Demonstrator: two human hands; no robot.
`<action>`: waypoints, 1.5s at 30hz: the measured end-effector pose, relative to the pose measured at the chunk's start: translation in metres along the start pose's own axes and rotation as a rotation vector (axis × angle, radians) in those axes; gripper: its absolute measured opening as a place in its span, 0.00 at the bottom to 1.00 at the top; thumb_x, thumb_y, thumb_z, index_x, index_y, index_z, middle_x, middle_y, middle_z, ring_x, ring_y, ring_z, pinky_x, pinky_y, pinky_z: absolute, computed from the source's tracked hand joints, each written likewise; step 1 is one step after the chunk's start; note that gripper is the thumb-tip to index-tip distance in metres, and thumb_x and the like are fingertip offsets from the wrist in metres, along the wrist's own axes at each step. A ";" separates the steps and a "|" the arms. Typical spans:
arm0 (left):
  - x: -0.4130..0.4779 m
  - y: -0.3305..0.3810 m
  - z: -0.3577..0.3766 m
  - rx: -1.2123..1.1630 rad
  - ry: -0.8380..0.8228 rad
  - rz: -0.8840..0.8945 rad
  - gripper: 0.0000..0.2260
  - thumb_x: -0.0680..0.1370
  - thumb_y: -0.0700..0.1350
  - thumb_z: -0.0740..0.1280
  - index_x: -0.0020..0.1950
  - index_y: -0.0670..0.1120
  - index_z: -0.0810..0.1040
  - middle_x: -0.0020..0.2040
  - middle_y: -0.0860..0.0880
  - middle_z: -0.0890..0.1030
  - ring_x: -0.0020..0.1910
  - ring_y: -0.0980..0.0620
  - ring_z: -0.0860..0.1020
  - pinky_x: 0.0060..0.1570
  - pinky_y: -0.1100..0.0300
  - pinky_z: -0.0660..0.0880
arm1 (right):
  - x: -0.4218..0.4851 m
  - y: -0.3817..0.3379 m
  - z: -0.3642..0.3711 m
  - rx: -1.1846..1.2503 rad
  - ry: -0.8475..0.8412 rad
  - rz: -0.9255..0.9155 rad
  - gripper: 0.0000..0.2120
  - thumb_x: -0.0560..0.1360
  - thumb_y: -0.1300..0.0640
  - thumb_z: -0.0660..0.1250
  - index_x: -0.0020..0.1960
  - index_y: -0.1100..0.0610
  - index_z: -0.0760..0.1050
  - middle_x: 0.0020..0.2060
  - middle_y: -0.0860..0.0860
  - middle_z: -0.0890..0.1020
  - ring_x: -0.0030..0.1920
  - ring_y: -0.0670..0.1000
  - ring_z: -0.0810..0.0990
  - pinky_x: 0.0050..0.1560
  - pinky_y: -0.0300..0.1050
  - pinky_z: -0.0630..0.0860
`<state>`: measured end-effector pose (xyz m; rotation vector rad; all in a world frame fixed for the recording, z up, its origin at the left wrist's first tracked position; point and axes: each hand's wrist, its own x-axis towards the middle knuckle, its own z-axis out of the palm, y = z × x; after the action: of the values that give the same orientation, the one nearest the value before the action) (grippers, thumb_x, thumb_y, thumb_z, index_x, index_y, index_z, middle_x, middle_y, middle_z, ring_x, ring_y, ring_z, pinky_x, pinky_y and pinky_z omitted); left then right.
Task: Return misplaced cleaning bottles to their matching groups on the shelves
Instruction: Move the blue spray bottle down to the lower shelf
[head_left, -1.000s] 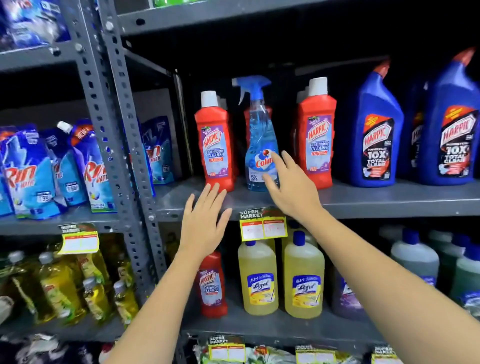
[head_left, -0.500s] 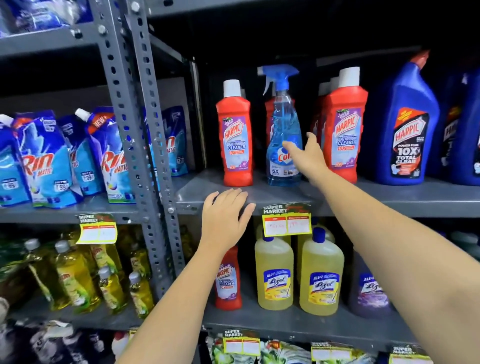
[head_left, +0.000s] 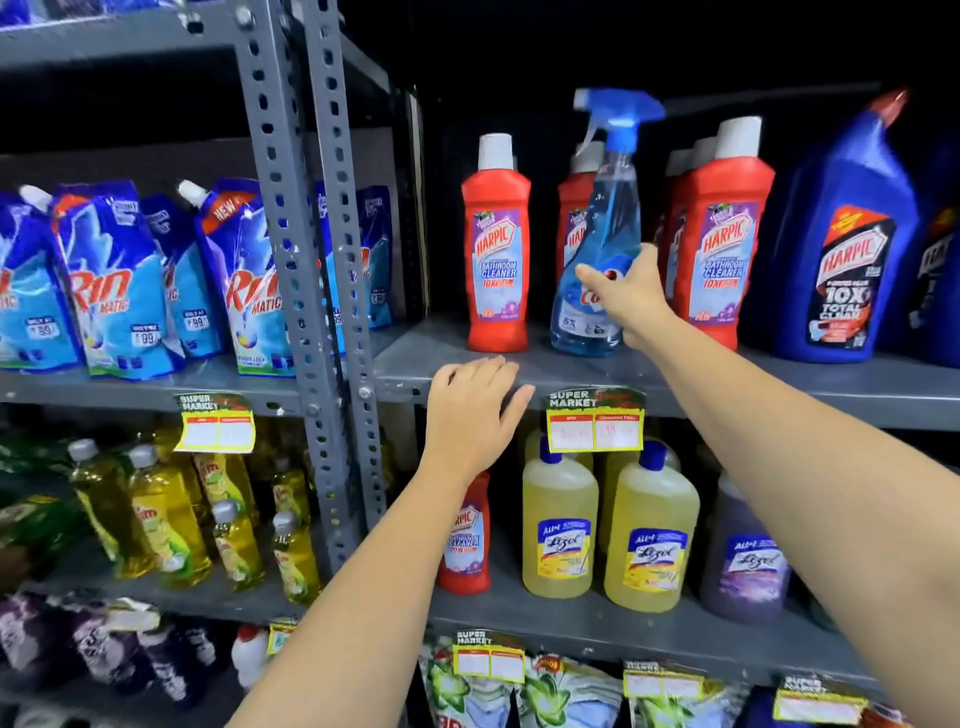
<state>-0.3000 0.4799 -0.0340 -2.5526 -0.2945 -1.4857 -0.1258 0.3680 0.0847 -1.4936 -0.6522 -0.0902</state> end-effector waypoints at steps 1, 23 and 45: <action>0.000 0.000 0.000 -0.003 -0.008 -0.004 0.16 0.80 0.54 0.60 0.58 0.45 0.80 0.57 0.47 0.83 0.58 0.49 0.79 0.56 0.51 0.69 | -0.006 -0.004 0.000 0.024 0.007 -0.007 0.27 0.74 0.56 0.73 0.66 0.60 0.61 0.53 0.51 0.77 0.53 0.50 0.78 0.48 0.41 0.78; -0.251 0.000 0.064 -0.086 -0.896 0.043 0.24 0.83 0.56 0.51 0.76 0.47 0.63 0.78 0.47 0.60 0.76 0.46 0.58 0.73 0.45 0.56 | -0.244 0.170 -0.037 0.104 -0.254 0.069 0.25 0.73 0.66 0.71 0.62 0.45 0.66 0.56 0.43 0.78 0.54 0.34 0.79 0.53 0.31 0.75; -0.290 0.010 0.107 -0.146 -1.000 -0.104 0.27 0.82 0.62 0.47 0.79 0.52 0.52 0.80 0.53 0.49 0.78 0.54 0.45 0.75 0.49 0.44 | -0.235 0.298 -0.012 -0.192 -0.306 0.245 0.36 0.72 0.63 0.74 0.70 0.46 0.58 0.60 0.40 0.75 0.61 0.37 0.76 0.56 0.30 0.74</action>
<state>-0.3478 0.4729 -0.3391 -3.2217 -0.4425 -0.1205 -0.1839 0.3111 -0.2865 -1.7810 -0.7134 0.2766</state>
